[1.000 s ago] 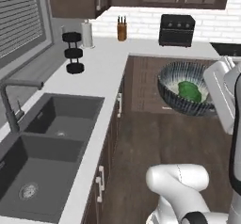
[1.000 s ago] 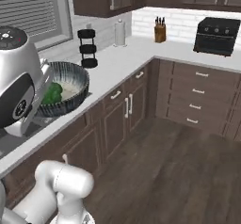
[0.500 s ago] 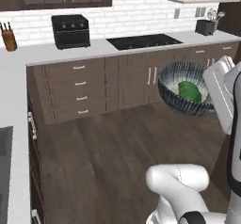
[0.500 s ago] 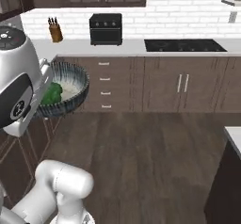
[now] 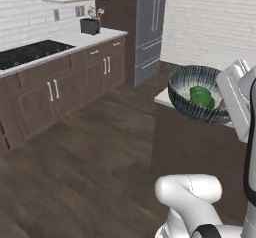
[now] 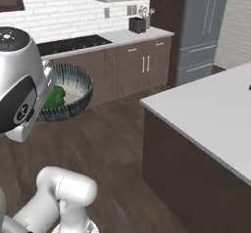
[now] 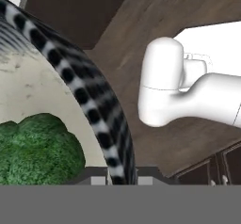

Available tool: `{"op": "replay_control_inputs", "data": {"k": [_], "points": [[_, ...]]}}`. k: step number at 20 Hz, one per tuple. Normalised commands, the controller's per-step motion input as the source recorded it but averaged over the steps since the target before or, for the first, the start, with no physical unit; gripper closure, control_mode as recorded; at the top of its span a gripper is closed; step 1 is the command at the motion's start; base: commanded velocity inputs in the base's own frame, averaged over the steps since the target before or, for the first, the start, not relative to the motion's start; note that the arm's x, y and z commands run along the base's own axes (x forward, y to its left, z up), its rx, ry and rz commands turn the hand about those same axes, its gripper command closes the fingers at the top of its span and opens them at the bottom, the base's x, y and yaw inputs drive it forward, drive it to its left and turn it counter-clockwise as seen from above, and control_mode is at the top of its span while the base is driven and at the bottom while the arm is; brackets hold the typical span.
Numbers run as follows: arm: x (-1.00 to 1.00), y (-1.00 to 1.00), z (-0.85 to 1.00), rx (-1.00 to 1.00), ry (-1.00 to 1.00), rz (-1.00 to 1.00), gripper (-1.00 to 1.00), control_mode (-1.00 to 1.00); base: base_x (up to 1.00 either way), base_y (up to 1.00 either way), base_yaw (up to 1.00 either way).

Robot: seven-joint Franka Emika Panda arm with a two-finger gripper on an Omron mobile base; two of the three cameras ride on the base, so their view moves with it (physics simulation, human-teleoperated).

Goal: Pick the broccoli from the sink and place it in the bowl. Then pick the bowl and place it in the microwave. Then close the microwave door and press the start button.

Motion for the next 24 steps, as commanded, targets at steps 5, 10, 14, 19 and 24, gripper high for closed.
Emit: {"op": "replay_control_inputs", "data": {"k": [5,10,14,19,24], "points": [[0.00,0.00,0.00,0.00,0.00,0.00,1.00,1.00,0.00,0.00,-0.94],[0.00,0.00,0.00,0.00,0.00,0.00,1.00,1.00,0.00,0.00,-0.98],[0.00,0.00,0.00,0.00,0.00,0.00,1.00,1.00,0.00,0.01,-0.96],[0.00,0.00,0.00,0.00,0.00,0.00,1.00,1.00,0.24,0.25,-0.84],[0.00,0.00,0.00,0.00,0.00,0.00,1.00,1.00,0.47,0.43,-0.72]]}}
